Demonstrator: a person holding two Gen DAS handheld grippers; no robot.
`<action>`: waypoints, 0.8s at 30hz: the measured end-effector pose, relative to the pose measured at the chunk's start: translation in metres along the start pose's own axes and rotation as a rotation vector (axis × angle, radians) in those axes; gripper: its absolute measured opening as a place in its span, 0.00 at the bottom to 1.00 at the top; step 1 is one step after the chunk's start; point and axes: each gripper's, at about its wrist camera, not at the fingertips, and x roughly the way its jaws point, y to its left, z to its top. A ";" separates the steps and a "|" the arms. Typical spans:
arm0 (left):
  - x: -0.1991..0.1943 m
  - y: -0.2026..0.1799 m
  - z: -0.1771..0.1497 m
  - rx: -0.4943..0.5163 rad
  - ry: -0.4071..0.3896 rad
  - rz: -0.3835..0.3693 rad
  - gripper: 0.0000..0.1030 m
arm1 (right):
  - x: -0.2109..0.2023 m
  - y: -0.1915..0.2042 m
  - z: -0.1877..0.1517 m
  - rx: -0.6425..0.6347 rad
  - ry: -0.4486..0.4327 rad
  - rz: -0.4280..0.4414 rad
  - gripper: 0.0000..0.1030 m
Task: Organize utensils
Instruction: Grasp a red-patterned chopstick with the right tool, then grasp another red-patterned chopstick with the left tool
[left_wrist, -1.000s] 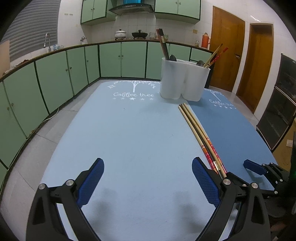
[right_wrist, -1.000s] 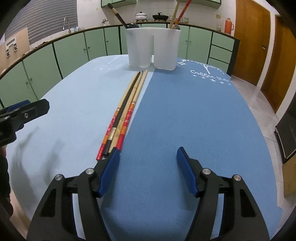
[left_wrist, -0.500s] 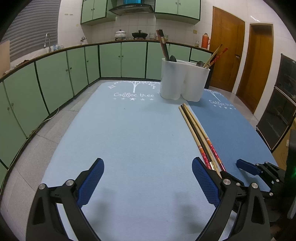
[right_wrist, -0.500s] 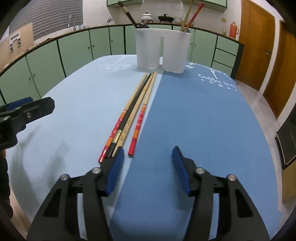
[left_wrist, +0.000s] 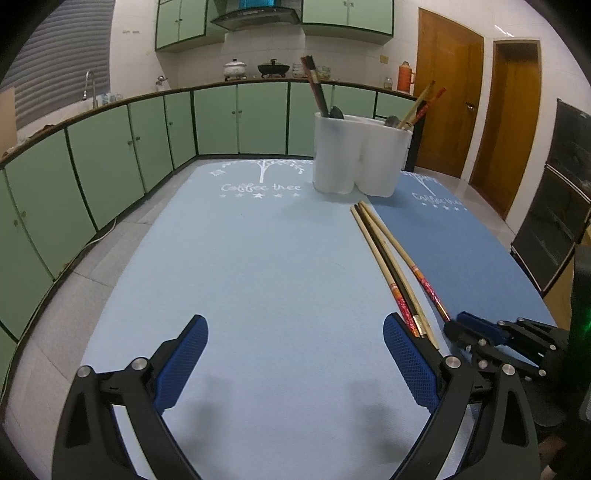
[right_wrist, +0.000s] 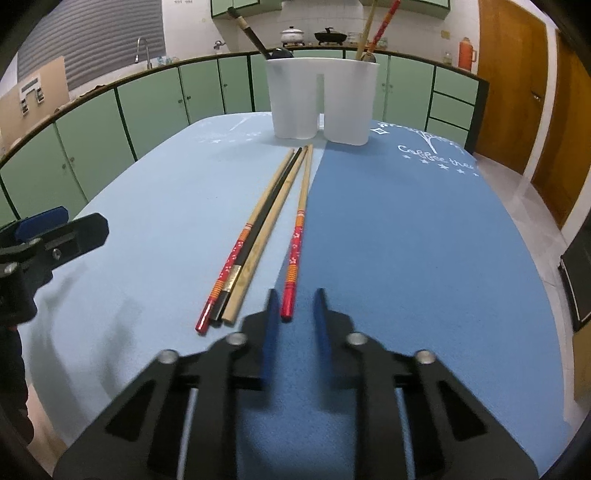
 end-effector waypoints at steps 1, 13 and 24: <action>0.001 -0.002 0.000 0.004 0.002 -0.004 0.91 | -0.001 -0.001 0.000 0.005 0.000 0.005 0.05; 0.011 -0.049 -0.021 0.077 0.080 -0.085 0.90 | -0.020 -0.039 -0.013 0.103 -0.008 -0.014 0.05; 0.031 -0.059 -0.029 0.089 0.141 -0.045 0.86 | -0.021 -0.044 -0.014 0.119 -0.014 -0.013 0.05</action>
